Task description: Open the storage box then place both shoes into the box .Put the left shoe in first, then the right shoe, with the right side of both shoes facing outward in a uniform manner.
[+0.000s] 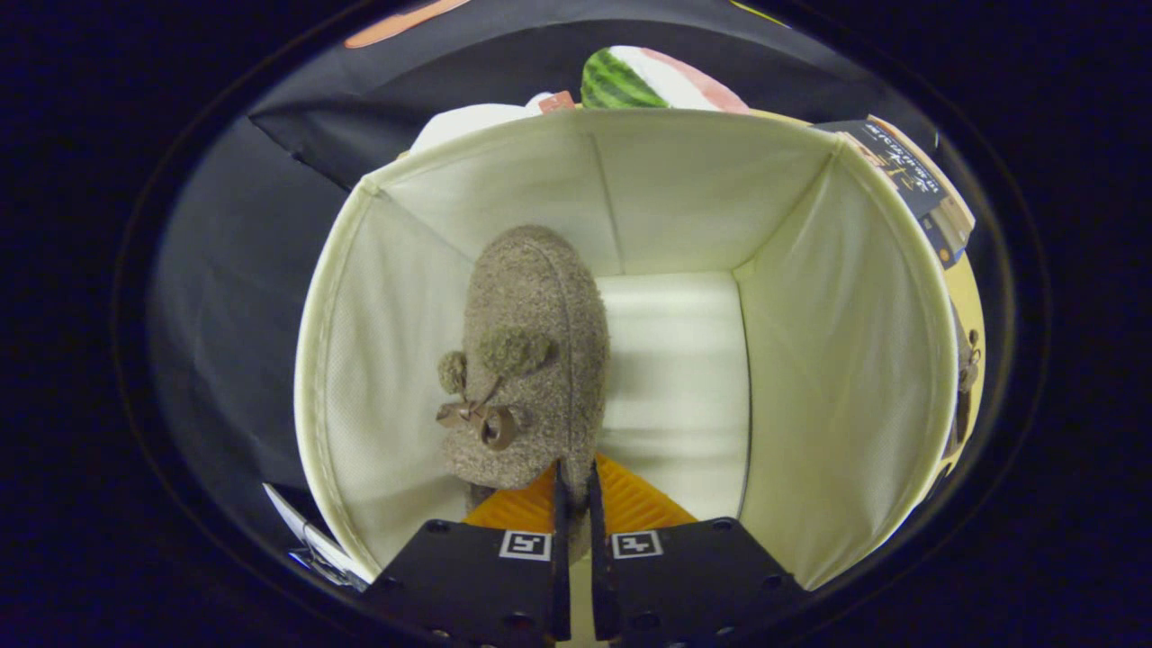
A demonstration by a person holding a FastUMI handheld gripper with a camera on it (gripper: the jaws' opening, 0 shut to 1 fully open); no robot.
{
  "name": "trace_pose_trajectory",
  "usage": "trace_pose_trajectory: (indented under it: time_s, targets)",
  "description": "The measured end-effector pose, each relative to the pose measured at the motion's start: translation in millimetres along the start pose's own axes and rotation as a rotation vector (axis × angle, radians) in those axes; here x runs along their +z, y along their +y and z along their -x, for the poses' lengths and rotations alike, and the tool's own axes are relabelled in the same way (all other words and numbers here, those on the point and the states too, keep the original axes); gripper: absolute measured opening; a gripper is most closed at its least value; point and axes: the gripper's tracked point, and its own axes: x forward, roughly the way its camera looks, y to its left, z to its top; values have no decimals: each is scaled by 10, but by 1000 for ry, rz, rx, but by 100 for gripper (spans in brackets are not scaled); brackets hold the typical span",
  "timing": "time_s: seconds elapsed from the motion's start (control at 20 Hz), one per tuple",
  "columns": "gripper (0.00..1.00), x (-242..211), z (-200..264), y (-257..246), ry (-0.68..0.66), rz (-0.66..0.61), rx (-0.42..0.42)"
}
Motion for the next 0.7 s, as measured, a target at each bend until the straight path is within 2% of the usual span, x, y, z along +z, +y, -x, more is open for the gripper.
trace_pose_trajectory:
  time_s: [0.05,0.25,0.4,0.7]
  targets:
    - [12,1,31,45,0,3,30]
    - [60,-52,318,154,-12,31,97]
    - [96,-106,675,116,-42,81,94]
    - [96,-3,1440,-215,-115,129,146]
